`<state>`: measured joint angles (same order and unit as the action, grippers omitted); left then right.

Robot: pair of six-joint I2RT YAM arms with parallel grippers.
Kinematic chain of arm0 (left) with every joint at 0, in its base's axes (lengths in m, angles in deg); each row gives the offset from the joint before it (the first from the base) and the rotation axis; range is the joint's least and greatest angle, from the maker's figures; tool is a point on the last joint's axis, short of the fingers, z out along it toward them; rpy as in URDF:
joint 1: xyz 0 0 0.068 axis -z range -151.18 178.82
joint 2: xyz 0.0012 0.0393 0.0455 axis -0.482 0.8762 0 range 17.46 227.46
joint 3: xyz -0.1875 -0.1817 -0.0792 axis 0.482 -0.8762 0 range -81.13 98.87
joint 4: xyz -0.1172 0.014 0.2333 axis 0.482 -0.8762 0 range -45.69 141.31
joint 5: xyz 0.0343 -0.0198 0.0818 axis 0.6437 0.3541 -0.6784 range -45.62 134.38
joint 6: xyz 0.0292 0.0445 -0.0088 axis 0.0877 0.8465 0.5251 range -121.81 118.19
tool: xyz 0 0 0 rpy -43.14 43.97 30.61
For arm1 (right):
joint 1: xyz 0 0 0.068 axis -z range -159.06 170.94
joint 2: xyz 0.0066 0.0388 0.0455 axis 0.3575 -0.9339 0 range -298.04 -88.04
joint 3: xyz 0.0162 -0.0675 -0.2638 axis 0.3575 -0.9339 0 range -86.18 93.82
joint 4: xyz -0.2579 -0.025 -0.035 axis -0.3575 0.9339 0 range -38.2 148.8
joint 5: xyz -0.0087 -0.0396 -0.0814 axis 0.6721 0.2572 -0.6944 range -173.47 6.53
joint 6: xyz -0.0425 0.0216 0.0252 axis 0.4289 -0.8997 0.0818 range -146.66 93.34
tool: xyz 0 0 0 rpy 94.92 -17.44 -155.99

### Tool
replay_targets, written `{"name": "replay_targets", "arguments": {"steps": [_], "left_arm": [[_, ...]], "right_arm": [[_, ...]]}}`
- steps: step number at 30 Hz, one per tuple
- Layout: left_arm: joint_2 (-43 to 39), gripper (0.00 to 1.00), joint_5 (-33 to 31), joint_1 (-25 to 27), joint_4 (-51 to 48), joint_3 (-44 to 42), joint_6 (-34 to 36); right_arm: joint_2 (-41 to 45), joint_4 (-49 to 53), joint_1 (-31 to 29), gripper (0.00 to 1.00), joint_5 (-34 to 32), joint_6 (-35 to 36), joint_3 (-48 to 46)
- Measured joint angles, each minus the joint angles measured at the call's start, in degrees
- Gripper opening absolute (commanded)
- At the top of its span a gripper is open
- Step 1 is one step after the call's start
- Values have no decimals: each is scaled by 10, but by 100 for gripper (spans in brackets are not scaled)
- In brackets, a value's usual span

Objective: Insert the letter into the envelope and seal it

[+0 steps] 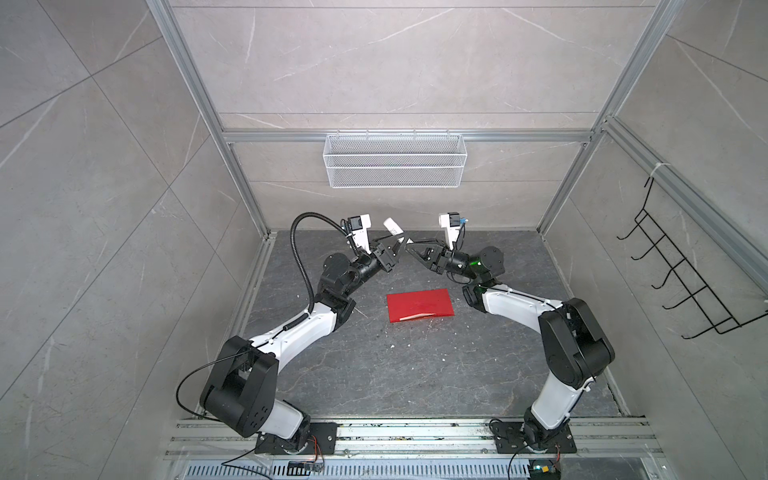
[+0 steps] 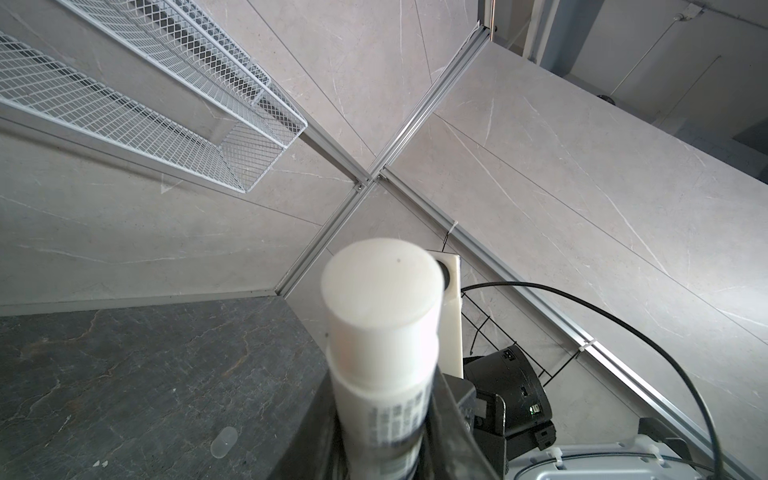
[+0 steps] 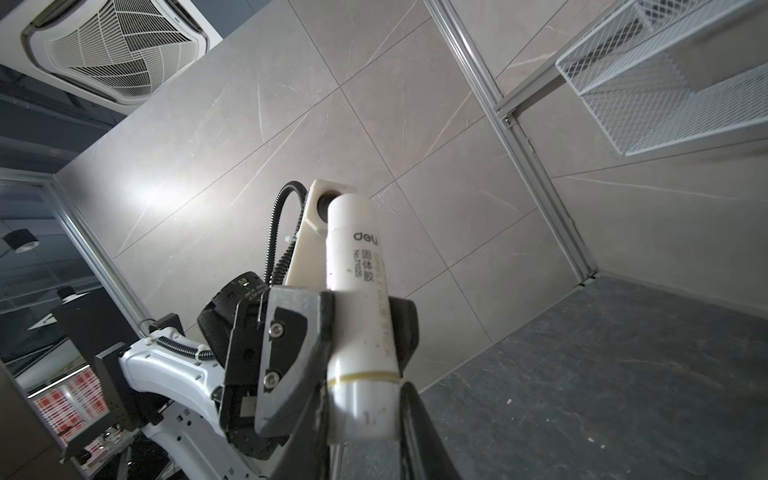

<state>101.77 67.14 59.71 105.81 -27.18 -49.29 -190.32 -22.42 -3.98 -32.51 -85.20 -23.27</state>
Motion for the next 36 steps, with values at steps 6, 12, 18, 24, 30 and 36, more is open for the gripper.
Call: {"name": "replay_targets", "arguments": {"steps": [6,12,18,24,30,36], "left_arm": [[-3,0,1,3,-2,0,0],[-5,0,14,7,-26,-7,13],[-5,0,14,7,-31,-8,15],[-5,0,14,7,-31,-8,15],[-5,0,14,7,-31,-8,15],[-5,0,14,7,-31,-8,15]], "right_arm": [[27,54,2,43,0,74,-6],[185,168,-8,66,-169,373,-91],[240,162,-76,66,-306,642,-165],[216,167,-114,63,-387,782,-183],[192,166,-132,54,-429,838,-181],[170,165,-140,46,-457,854,-168]]}}
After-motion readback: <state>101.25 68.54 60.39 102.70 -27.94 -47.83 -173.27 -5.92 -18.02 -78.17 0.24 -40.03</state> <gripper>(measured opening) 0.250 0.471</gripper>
